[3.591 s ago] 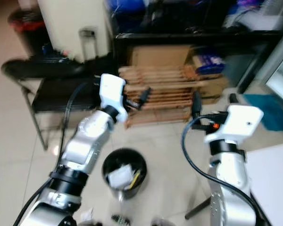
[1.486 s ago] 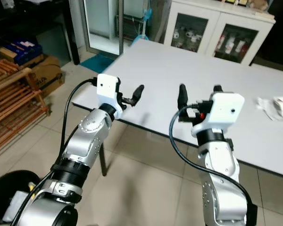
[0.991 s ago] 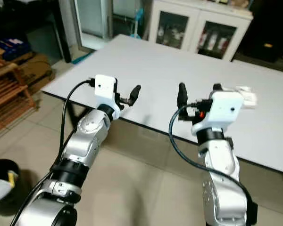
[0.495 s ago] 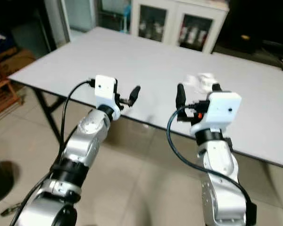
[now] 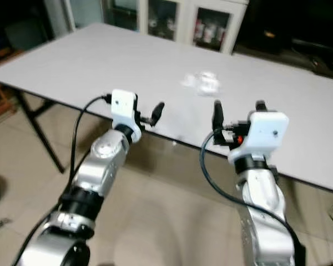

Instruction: Picking trash to rubbish bin

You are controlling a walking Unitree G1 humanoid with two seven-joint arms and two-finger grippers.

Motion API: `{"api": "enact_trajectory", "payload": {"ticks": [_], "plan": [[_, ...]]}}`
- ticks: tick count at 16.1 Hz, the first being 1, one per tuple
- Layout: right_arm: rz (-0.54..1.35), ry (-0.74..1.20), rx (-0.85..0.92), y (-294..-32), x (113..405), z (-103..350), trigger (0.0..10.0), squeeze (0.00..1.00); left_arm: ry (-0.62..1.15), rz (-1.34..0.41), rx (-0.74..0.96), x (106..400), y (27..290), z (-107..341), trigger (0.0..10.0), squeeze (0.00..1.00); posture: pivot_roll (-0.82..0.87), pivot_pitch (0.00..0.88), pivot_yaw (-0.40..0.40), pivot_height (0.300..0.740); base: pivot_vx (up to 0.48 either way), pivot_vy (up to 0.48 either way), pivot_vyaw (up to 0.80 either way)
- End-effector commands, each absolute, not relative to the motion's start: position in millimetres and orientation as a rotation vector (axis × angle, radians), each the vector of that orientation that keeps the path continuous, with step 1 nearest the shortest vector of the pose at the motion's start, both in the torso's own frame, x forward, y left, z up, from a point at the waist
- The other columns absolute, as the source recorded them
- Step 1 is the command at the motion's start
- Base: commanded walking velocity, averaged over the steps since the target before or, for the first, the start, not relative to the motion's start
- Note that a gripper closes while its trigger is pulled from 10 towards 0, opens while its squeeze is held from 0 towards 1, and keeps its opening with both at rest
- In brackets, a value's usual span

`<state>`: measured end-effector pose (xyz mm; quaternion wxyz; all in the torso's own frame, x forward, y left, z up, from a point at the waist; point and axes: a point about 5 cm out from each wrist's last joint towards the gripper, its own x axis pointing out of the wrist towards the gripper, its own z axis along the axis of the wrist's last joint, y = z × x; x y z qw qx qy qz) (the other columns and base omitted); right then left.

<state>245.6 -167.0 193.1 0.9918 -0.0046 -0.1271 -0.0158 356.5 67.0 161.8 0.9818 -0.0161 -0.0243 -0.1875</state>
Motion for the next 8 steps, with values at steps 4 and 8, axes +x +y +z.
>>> {"api": "enact_trajectory", "payload": {"ticks": [4, 8], "plan": [[-0.075, -0.272, -0.018, -175.0, 245.1, 195.8, 10.0, 0.00, -0.058, -0.403, -0.010, 356.4, 61.8, 165.8, 10.0, 0.00, 0.12, 0.041, -0.066, 0.740, 0.000, -0.464, 0.00], [-0.049, -0.274, -0.008, -169.3, 245.1, 195.1, 10.0, 0.00, -0.072, -0.413, -0.062, 356.1, 61.2, 170.0, 10.0, 0.00, 0.12, 0.041, -0.066, 0.740, 0.000, 0.000, 0.00]]}}
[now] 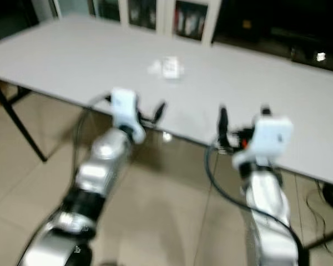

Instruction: Picking trash to rubbish bin

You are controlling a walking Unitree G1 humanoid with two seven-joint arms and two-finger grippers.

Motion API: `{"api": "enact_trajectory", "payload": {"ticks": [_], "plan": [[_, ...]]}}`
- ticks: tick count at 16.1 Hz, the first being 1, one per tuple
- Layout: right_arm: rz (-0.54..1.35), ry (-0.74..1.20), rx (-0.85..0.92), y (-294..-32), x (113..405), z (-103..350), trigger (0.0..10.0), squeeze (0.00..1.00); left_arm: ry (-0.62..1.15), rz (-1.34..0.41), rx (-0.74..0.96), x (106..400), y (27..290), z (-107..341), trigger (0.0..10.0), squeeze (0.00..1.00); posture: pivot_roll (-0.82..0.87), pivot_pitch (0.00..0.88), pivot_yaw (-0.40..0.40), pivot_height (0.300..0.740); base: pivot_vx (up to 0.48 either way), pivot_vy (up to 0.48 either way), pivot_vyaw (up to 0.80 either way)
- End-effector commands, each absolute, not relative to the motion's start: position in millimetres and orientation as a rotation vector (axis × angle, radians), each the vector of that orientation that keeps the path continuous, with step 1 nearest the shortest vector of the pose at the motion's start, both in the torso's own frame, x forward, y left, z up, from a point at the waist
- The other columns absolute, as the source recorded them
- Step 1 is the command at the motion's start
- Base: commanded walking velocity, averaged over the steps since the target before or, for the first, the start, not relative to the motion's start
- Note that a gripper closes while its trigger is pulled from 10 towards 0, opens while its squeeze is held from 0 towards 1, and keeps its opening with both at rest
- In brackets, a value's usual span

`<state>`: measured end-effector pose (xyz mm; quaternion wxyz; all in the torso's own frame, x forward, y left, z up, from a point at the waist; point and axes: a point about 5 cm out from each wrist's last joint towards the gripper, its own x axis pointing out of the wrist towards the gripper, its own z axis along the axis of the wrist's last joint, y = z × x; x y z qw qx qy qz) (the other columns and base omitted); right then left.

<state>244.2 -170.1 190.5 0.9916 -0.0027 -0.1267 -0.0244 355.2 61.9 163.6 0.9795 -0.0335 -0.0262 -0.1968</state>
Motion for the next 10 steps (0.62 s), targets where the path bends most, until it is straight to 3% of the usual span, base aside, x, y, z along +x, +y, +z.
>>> {"api": "enact_trajectory", "payload": {"ticks": [1, 5, 10], "plan": [[-0.047, -0.275, -0.006, -169, 245, 195, 10.0, 0.00, -0.076, -0.411, -0.060, 356, 61, 172, 10.0, 0.00, 0.12, 0.041, -0.066, 0.740, 0.000, 0.000, 0.00], [-0.014, -0.306, -0.003, -167, 245, 205, 10.0, 0.00, -0.119, -0.380, -0.076, 362, 66, 189, 10.0, 0.00, 0.13, 0.041, -0.067, 0.740, 0.123, 0.000, 0.00], [0.016, -0.307, -0.004, -163, 246, 205, 10.0, 0.00, -0.112, -0.373, -0.082, 361, 66, 189, 10.0, 0.00, 0.14, 0.041, -0.068, 0.740, 0.378, 0.000, 0.00]]}}
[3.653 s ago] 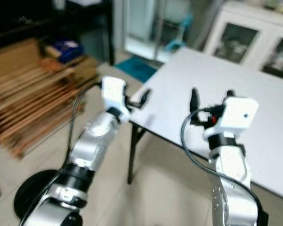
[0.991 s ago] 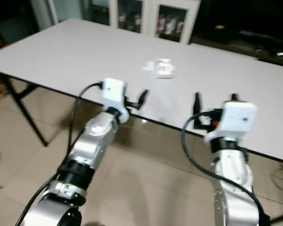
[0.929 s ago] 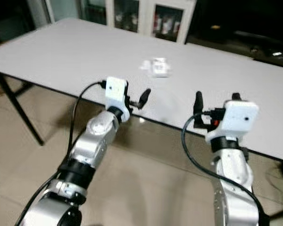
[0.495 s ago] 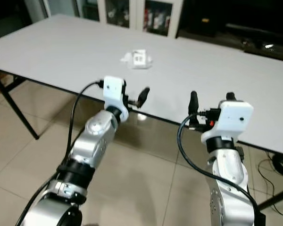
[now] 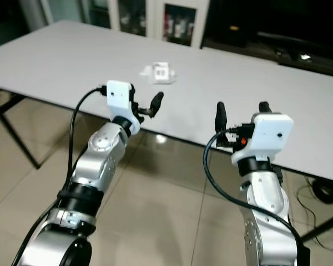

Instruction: Picking trash to rubbish bin

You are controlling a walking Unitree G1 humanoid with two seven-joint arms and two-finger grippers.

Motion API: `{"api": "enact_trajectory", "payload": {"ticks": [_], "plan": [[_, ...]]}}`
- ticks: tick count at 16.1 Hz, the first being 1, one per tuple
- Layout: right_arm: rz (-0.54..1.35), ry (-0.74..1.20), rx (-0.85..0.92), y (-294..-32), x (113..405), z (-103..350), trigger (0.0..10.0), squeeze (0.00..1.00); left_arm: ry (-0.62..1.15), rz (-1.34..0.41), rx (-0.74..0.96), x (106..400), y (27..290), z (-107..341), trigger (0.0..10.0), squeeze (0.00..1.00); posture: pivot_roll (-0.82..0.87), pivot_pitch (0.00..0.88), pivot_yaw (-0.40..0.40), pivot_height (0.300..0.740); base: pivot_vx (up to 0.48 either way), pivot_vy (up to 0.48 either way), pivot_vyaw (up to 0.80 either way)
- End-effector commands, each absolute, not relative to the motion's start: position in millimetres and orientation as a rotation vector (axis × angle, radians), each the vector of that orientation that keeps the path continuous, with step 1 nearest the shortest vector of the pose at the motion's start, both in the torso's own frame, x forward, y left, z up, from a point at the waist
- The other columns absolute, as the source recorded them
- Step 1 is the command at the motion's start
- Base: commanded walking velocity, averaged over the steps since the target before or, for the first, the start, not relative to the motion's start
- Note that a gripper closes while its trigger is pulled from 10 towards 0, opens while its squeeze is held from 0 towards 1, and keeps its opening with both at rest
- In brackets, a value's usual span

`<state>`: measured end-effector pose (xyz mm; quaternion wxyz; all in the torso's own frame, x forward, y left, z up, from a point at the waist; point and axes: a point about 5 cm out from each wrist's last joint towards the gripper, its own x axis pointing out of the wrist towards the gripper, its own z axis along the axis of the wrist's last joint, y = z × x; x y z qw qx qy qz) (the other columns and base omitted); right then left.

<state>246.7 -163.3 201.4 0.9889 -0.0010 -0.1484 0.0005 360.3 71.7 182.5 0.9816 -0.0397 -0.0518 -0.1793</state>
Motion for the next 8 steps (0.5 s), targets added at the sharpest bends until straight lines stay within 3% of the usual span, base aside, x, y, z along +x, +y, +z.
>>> {"api": "enact_trajectory", "payload": {"ticks": [1, 8], "plan": [[0.019, -0.307, -0.003, -162.2, 246.1, 205.2, 10.0, 0.00, -0.112, -0.372, -0.082, 361.2, 66.0, 189.3, 10.0, 0.00, 0.14, 0.041, -0.067, 0.740, 0.431, 0.000, 0.00], [0.050, -0.311, -0.021, -159.0, 248.2, 206.2, 10.0, 0.00, -0.111, -0.358, -0.077, 362.3, 67.3, 190.2, 10.0, 0.00, 0.14, 0.042, -0.068, 0.740, 0.439, 0.000, 0.00]]}}
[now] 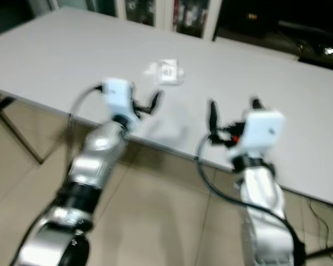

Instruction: Picking trash to rubbish bin

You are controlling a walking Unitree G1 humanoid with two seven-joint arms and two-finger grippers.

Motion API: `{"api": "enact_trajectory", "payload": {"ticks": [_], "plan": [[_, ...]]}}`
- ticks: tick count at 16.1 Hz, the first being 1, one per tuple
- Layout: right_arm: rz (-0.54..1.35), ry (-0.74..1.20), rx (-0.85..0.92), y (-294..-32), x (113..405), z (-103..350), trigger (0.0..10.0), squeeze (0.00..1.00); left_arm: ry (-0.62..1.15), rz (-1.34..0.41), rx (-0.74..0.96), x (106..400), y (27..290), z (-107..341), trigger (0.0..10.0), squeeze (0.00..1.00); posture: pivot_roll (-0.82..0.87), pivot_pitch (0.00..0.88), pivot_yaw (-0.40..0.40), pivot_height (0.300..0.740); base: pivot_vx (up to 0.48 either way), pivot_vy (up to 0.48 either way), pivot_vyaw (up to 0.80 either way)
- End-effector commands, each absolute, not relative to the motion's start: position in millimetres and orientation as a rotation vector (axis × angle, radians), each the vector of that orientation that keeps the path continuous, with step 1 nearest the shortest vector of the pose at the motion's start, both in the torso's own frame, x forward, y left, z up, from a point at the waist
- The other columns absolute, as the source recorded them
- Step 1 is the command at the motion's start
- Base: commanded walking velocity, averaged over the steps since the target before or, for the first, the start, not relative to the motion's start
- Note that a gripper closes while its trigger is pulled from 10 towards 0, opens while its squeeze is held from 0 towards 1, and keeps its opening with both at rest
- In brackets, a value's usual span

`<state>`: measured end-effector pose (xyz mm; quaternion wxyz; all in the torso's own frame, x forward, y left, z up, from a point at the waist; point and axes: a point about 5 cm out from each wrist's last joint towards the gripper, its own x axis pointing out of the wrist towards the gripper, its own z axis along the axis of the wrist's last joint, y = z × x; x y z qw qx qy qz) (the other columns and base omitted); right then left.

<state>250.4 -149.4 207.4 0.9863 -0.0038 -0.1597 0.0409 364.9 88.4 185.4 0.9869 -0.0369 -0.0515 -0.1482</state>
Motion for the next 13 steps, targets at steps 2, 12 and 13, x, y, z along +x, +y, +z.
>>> {"api": "enact_trajectory", "payload": {"ticks": [2, 12, 13], "plan": [[0.054, -0.312, -0.021, -158.3, 248.8, 206.5, 10.0, 0.00, -0.109, -0.357, -0.076, 362.6, 67.4, 189.9, 10.0, 0.00, 0.15, 0.042, -0.068, 0.740, 0.437, 0.000, 0.00], [0.055, -0.302, -0.023, -158.4, 247.5, 204.2, 10.0, 0.00, -0.093, -0.359, -0.072, 363.1, 66.2, 187.2, 10.0, 0.00, 0.14, 0.039, -0.065, 0.740, 0.402, 0.000, 0.00], [0.056, -0.301, -0.024, -158.6, 247.1, 204.1, 10.0, 0.00, -0.093, -0.356, -0.073, 363.0, 66.6, 187.2, 10.0, 0.00, 0.14, 0.038, -0.067, 0.740, 0.368, 0.000, 0.00]]}}
